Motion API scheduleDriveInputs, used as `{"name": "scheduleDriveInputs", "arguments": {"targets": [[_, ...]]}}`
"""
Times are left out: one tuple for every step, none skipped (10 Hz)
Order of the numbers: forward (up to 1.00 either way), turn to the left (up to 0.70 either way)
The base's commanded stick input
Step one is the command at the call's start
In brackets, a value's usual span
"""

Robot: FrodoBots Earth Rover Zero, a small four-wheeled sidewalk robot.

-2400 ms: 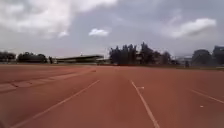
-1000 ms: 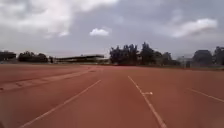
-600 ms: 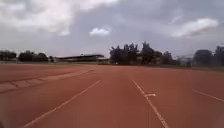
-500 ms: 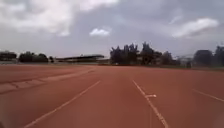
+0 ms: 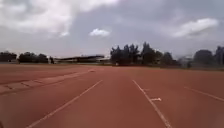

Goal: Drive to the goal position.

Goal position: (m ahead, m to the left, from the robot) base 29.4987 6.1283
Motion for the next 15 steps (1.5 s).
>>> {"name": "scheduleDriveInputs", "arguments": {"targets": [[0.45, 0.00], [0.45, 0.00], [0.45, 0.00], [0.45, 0.00], [0.45, 0.00], [0.45, 0.00], [0.45, 0.00], [0.45, 0.00], [0.45, 0.00], [0.45, 0.00], [0.45, 0.00], [0.45, 0.00], [0.45, 0.00], [0.45, 0.00], [0.45, 0.00]]}}
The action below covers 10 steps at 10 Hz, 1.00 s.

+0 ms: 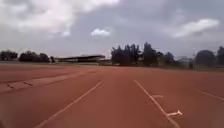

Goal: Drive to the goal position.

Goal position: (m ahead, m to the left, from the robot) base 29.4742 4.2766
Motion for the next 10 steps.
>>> {"name": "scheduleDriveInputs", "arguments": {"targets": [[0.45, 0.00], [0.45, 0.00], [0.45, 0.00], [0.45, 0.00], [0.45, 0.00], [0.45, 0.00], [0.45, 0.00], [0.45, 0.00], [0.45, 0.00], [0.45, 0.00]]}}
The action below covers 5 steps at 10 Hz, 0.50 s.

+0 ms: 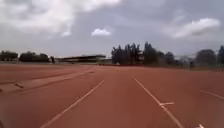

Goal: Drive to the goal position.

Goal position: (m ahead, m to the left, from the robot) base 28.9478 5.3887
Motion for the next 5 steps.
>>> {"name": "scheduleDriveInputs", "arguments": {"targets": [[0.45, 0.00], [0.45, 0.00], [0.45, 0.00], [0.45, 0.00], [0.45, 0.00]]}}
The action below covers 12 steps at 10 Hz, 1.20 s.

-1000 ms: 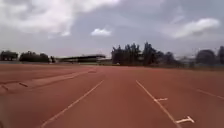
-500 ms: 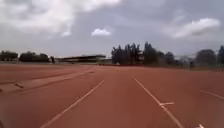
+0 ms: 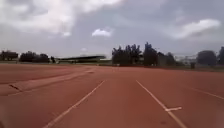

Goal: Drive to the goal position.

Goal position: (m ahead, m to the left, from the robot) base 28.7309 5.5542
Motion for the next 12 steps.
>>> {"name": "scheduleDriveInputs", "arguments": {"targets": [[0.45, 0.00], [0.45, 0.00], [0.45, 0.00], [0.45, 0.00], [0.45, 0.00], [0.45, 0.00], [0.45, 0.00], [0.45, 0.00], [0.45, 0.00], [0.45, 0.00], [0.45, 0.00], [0.45, 0.00]]}}
